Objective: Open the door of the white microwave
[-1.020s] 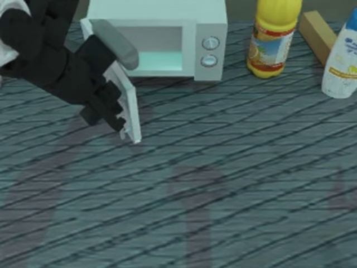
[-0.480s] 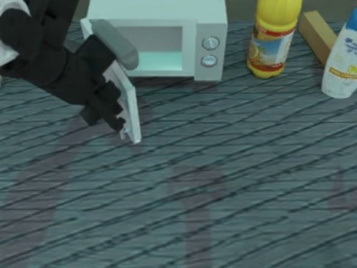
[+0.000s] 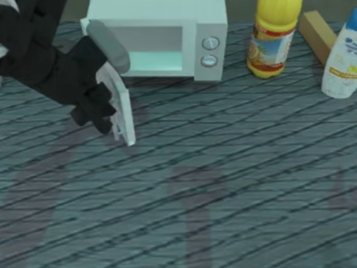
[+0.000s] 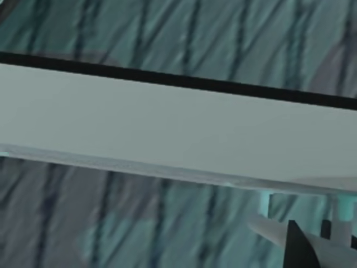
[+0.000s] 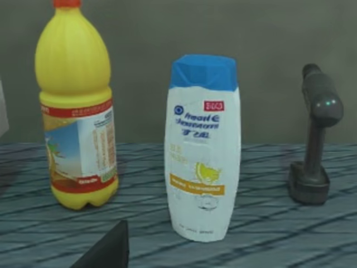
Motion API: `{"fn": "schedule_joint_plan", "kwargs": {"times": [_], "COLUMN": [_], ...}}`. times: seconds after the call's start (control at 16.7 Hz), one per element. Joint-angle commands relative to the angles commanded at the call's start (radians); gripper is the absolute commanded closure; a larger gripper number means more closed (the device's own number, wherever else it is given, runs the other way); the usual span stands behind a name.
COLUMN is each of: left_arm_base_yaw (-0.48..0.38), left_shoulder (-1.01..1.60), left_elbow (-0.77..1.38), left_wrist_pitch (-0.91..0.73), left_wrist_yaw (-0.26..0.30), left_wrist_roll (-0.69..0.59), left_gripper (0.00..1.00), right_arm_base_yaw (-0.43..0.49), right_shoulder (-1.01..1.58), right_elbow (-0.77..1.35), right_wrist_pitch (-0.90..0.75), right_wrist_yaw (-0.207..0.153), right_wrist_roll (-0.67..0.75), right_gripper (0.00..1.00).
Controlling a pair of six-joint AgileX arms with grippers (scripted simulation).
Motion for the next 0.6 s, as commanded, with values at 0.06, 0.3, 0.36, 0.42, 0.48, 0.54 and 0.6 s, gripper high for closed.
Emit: {"fn": "schedule_joint_plan", "kwargs": {"times": [0.06, 0.3, 0.36, 0.42, 0.48, 0.54, 0.6], "left_arm_base_yaw": [0.011, 0.026, 0.026, 0.026, 0.026, 0.026, 0.026], "left_shoulder": [-0.001, -0.004, -0.004, -0.004, -0.004, -0.004, -0.004], "left_elbow": [0.0, 0.001, 0.001, 0.001, 0.001, 0.001, 0.001], "left_wrist_pitch": [-0.008, -0.02, -0.02, -0.02, -0.02, -0.02, -0.02], "left_wrist_yaw": [0.01, 0.025, 0.025, 0.025, 0.025, 0.025, 0.025], "left_wrist_roll": [0.024, 0.06, 0.06, 0.06, 0.06, 0.06, 0.06], "left_gripper": [1.0, 1.0, 1.0, 1.0, 1.0, 1.0, 1.0], "right_arm_base_yaw": [0.0, 0.0, 0.0, 0.0, 0.0, 0.0, 0.0], "right_shoulder": [0.0, 0.0, 0.0, 0.0, 0.0, 0.0, 0.0], "right_elbow": [0.0, 0.0, 0.0, 0.0, 0.0, 0.0, 0.0], "right_wrist_pitch": [0.0, 0.0, 0.0, 0.0, 0.0, 0.0, 0.0], "right_wrist_yaw": [0.0, 0.0, 0.0, 0.0, 0.0, 0.0, 0.0], "right_wrist_roll": [0.0, 0.0, 0.0, 0.0, 0.0, 0.0, 0.0], "right_gripper": [0.0, 0.0, 0.0, 0.0, 0.0, 0.0, 0.0]}}
